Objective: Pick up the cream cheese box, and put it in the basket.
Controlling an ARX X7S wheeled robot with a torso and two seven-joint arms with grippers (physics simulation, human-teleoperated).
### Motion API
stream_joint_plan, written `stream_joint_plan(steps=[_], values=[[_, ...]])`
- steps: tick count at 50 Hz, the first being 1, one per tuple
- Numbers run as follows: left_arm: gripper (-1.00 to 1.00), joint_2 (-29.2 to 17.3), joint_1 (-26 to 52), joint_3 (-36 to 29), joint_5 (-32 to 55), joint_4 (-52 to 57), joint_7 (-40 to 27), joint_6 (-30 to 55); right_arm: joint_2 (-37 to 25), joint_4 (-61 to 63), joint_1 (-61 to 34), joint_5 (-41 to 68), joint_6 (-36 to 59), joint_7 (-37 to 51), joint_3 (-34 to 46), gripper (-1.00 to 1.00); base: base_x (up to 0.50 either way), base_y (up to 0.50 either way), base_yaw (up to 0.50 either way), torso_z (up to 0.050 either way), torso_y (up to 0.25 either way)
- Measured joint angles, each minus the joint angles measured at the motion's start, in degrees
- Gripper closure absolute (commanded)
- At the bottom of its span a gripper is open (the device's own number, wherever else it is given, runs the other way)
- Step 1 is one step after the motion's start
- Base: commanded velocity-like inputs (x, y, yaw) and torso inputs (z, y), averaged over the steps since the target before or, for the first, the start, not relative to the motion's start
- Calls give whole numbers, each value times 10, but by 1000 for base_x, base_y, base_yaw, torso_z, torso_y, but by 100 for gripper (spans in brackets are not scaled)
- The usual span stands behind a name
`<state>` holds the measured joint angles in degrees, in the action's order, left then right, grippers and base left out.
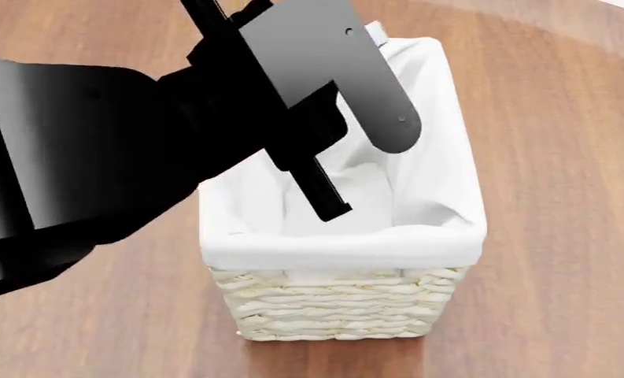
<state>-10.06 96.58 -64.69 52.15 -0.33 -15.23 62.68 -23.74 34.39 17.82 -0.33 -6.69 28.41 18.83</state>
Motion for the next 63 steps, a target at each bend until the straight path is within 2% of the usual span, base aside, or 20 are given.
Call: stream_joint_plan(steps=[10, 11, 31, 41, 49, 52, 57, 61, 63], values=[[100, 20, -7, -20, -16, -34, 15, -20, -4, -7, 3, 6, -13, 0, 0, -100, 0, 0, 0, 0, 1], [-100, 21, -7, -21, -17, -37, 16, -21, -4, -7, 4, 6, -14, 0, 0, -100, 0, 0, 0, 0, 0], [-100, 23, 4, 0, -23, -65, 6, -25, -6, -10, 4, 1, -14, 1, 6, -100, 0, 0, 0, 0, 0], [-100, -2, 30, 46, 9, -26, -24, 4, -6, -13, 1, -3, -12, 2, 10, -100, 0, 0, 0, 0, 0], [-100, -64, 59, 127, 73, 59, -83, 55, -4, -15, -4, -3, -5, 4, 12, -100, 0, 0, 0, 0, 0], [-100, -99, 53, 160, 101, 115, -125, 72, -3, -14, -7, -2, 0, 4, 11, -100, 0, 0, 0, 0, 0], [-100, -165, 6, 213, 142, 235, -220, 85, -3, -15, -14, 3, 8, 6, 7, -100, 0, 0, 0, 0, 0], [-100, -219, -68, 249, 155, 337, -295, 69, -3, -14, -17, 9, 14, 8, 1, -100, 0, 0, 0, 0, 0], [-100, -250, -102, 240, 143, 386, -342, 49, -4, -12, -17, 11, 16, 10, -2, -100, 0, 0, 0, 0, 0]])
